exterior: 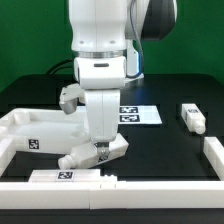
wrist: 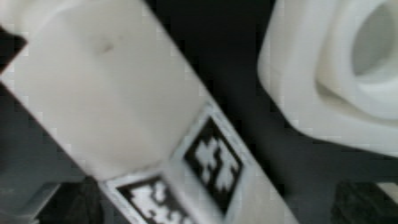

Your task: Assemble desk

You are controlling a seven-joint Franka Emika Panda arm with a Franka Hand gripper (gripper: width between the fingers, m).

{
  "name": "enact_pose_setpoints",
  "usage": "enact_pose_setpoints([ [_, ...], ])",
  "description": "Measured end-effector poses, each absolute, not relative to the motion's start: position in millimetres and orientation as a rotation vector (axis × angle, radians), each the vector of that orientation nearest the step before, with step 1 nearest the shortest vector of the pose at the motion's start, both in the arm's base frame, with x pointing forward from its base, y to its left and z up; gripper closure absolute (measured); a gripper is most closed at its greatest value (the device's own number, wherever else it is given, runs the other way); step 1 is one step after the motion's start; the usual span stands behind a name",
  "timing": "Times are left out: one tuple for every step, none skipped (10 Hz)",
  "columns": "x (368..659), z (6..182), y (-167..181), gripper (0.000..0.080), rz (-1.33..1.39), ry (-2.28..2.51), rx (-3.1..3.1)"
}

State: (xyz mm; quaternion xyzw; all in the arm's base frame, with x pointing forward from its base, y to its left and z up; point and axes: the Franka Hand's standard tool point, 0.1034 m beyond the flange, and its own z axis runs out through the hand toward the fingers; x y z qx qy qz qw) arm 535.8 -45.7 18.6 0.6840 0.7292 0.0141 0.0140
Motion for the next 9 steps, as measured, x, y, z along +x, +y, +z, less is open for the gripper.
enact_pose_setpoints([
  [535.2,17.5,-48.3,0.0173,0.042,2.271,2.133],
  [535.1,17.5,-48.6,0.0173,0.042,2.265,2.139],
  [535.0,17.4,-48.7,0.0343,0.042,2.263,2.141],
  [535.0,17.5,-49.4,0.0523,0.041,2.258,2.146],
  [535.1,17.6,-49.4,0.0520,0.042,2.252,2.151],
  [536.0,18.2,-46.4,0.0520,0.041,2.240,2.167],
  [546.5,26.1,-26.9,0.0520,0.029,2.225,2.194],
  [558.2,33.2,-6.6,0.0520,0.050,2.208,2.214],
  [566.6,38.6,11.1,0.0520,0.066,2.200,2.226],
])
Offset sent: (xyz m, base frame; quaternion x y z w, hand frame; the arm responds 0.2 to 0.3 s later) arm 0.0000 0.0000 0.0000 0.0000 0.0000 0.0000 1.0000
